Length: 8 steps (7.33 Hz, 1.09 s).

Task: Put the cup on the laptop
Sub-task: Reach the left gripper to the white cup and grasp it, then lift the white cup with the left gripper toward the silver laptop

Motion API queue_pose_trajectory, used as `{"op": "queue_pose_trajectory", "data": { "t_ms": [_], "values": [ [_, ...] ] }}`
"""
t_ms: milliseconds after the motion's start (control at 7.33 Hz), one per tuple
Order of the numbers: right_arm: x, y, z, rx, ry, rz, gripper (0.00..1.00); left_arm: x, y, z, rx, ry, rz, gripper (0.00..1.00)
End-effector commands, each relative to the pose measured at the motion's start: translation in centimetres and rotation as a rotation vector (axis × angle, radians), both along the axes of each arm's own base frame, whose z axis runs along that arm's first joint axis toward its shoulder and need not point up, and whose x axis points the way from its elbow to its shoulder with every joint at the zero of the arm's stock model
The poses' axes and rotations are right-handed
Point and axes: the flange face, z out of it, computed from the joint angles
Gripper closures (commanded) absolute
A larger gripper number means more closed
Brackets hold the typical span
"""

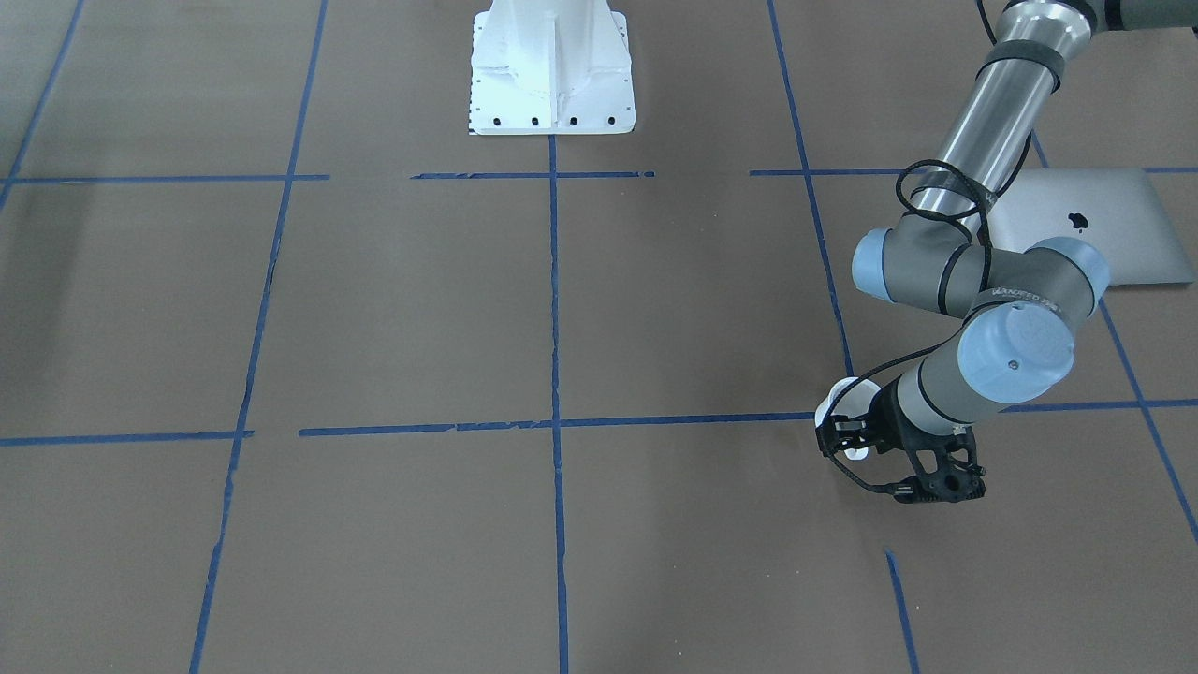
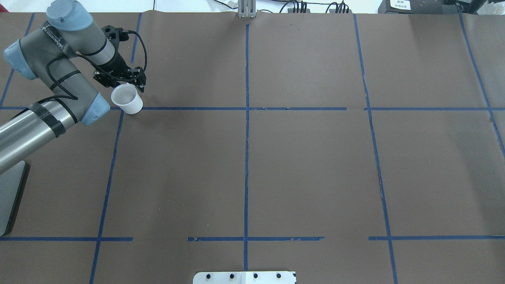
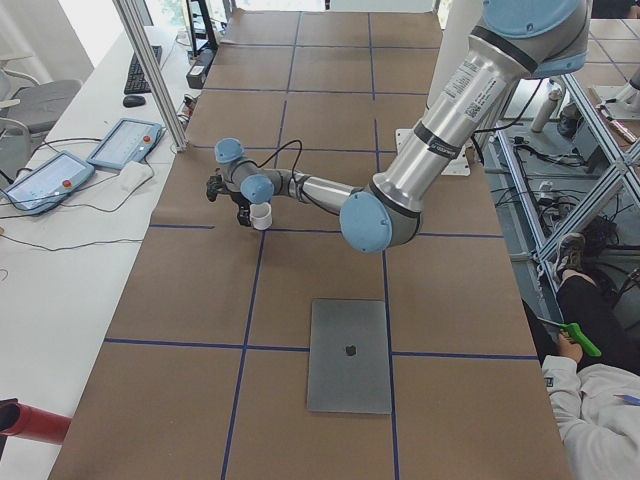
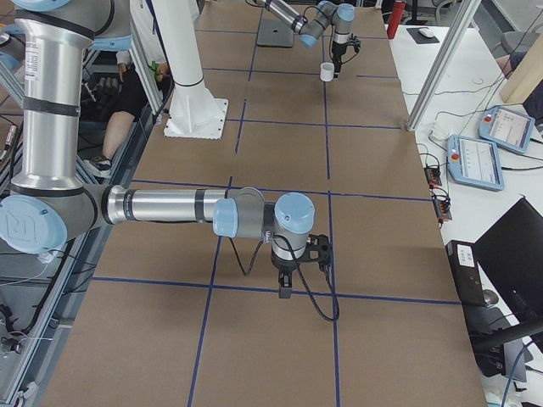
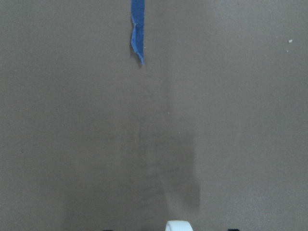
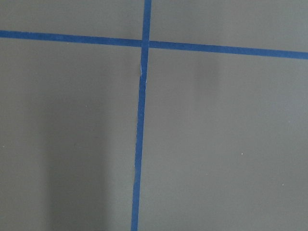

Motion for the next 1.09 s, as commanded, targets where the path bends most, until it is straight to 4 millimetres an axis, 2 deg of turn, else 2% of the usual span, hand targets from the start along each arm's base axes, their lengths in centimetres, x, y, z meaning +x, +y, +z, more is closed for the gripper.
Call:
{"op": "queue_pose_trajectory", "data": {
  "t_ms": [0, 136, 273, 409, 682, 955],
  "values": [
    [0.0, 0.0, 0.0, 0.000, 0.000, 0.000, 0.00, 0.0, -0.1, -0.5, 0.008, 0.000, -0.004, 1.00],
    [0.0, 0.0, 0.0, 0.000, 0.000, 0.000, 0.00, -0.4, -0.3, -1.2, 0.026, -0.011, -0.023, 1.00],
    [0.0, 0.0, 0.0, 0.000, 0.000, 0.000, 0.00, -2.9, -0.9, -2.5, 0.043, -0.005, -0.052, 1.00],
    [0.0, 0.0, 0.0, 0.000, 0.000, 0.000, 0.00, -5.6, -0.1, -2.9, 0.045, -0.012, -0.069, 1.00],
    [0.0, 0.0, 0.0, 0.000, 0.000, 0.000, 0.00, -10.9, 5.5, 0.5, 0.156, -0.016, -0.002, 1.00],
    [0.0, 0.0, 0.0, -0.002, 0.000, 0.000, 0.00, -17.7, 12.7, 8.1, 0.147, -0.056, 0.017, 1.00]
  ]
}}
